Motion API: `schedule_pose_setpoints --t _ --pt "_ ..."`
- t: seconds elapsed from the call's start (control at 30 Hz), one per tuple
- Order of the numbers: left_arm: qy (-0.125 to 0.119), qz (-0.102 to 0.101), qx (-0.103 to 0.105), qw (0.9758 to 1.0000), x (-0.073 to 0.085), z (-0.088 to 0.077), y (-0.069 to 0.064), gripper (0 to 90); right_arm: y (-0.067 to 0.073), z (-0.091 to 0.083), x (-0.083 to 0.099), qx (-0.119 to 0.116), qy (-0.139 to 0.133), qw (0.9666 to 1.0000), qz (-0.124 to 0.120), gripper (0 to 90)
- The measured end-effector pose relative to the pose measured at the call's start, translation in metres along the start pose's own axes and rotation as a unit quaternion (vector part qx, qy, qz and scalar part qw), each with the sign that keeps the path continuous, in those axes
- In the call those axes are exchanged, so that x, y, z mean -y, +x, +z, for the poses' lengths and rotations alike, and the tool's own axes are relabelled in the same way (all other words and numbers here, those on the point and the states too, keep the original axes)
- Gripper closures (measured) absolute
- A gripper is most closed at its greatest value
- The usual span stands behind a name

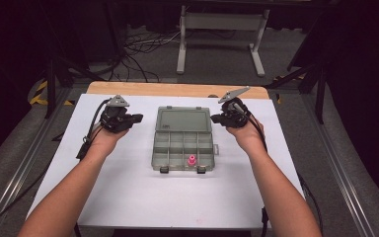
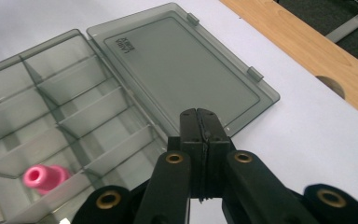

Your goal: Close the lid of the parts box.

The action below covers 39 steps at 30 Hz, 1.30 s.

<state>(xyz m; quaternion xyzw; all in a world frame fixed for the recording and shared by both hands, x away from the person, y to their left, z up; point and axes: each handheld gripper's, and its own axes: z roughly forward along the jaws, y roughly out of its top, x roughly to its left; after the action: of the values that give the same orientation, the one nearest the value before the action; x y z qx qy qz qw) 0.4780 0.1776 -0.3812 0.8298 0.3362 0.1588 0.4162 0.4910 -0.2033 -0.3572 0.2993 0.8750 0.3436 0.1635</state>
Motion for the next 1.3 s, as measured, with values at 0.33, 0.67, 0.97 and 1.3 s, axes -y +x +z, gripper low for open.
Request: schedule_pose_setpoints --t 0.33,0.67,0.97,1.3 --pt "0.023 -0.009 0.000 0.9997 -0.009 0.019 0.012 89.9 -0.017 0.007 0.000 0.003 0.006 0.9999 0.009 90.0" --pt "0.032 -0.012 0.001 0.9994 -0.015 0.035 0.017 89.9 -0.028 0.017 0.001 0.008 0.010 0.9998 0.015 90.0" --pt "0.039 -0.024 0.001 0.9989 -0.015 0.047 0.019 89.9 -0.034 0.024 0.005 0.011 0.017 0.9996 0.022 90.0" --pt "0.060 -0.045 -0.018 0.9970 -0.015 0.062 0.018 90.0 -0.040 0.032 0.009 0.012 0.023 0.9991 0.034 90.0"
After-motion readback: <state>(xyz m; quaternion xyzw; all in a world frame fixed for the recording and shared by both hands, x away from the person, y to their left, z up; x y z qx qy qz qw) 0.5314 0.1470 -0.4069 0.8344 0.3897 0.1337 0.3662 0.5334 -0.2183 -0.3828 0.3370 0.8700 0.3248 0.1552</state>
